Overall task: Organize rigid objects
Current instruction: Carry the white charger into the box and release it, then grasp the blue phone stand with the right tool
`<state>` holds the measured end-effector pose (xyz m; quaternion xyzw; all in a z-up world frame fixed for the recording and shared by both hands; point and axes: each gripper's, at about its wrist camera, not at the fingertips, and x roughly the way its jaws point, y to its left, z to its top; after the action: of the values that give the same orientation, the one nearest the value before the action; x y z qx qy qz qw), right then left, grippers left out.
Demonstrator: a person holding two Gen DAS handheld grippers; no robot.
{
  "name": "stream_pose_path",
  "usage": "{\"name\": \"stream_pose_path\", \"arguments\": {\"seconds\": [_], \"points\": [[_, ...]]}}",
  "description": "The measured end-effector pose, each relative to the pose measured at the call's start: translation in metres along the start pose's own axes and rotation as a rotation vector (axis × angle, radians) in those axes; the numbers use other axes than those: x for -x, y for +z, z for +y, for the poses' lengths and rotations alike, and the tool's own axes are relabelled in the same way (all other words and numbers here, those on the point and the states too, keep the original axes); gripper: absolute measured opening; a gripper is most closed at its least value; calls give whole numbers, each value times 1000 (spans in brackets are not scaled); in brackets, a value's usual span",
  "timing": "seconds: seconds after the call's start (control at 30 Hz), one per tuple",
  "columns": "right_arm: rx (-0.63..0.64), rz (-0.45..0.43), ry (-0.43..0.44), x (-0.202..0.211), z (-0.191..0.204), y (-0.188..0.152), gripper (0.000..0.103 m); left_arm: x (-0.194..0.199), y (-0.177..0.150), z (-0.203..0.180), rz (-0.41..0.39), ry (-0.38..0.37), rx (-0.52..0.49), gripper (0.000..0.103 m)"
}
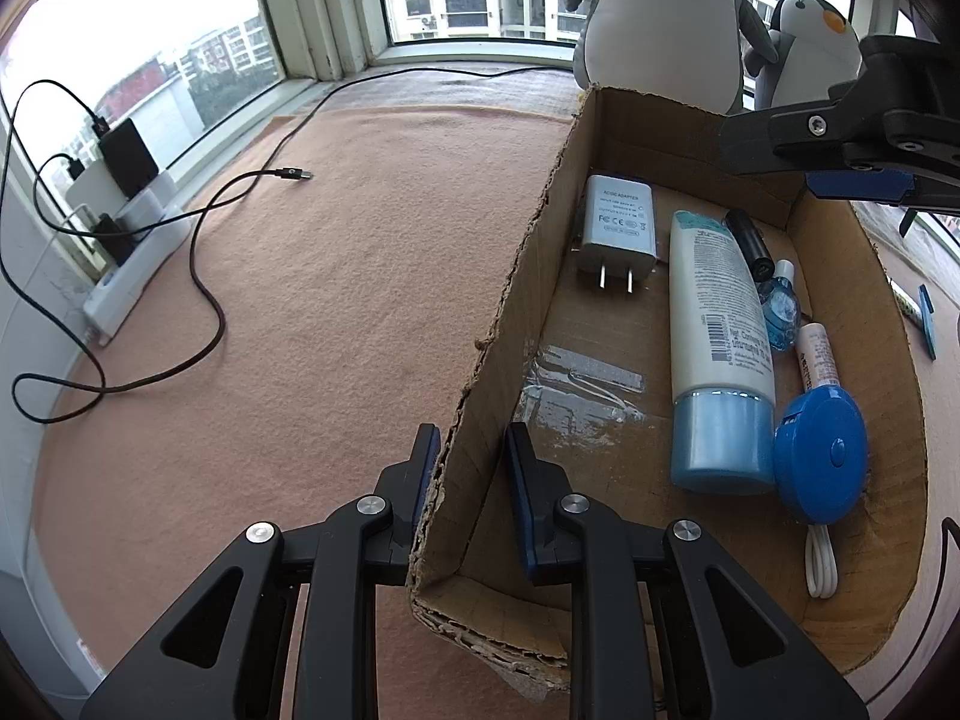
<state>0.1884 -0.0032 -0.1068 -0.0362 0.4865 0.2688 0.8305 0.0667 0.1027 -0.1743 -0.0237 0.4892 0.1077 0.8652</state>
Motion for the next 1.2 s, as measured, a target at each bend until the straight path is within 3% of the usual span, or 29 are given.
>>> {"name": "stream_pose_path", "arguments": {"seconds": [0.33,0.7,0.93,1.2], "points": [[-87,-45,-48,28,-40,-9,76,0,0,0,0,-1,-2,20],[-336,-100,-232,84,-152,-48,76,-1,0,0,0,0,-4,20],[-481,-16,-370,89,-224,-77,76,-1,0,0,0,0,-4,20],[-528,69,-401,72,-256,-91,76,-1,0,0,0,0,-3,20]]}}
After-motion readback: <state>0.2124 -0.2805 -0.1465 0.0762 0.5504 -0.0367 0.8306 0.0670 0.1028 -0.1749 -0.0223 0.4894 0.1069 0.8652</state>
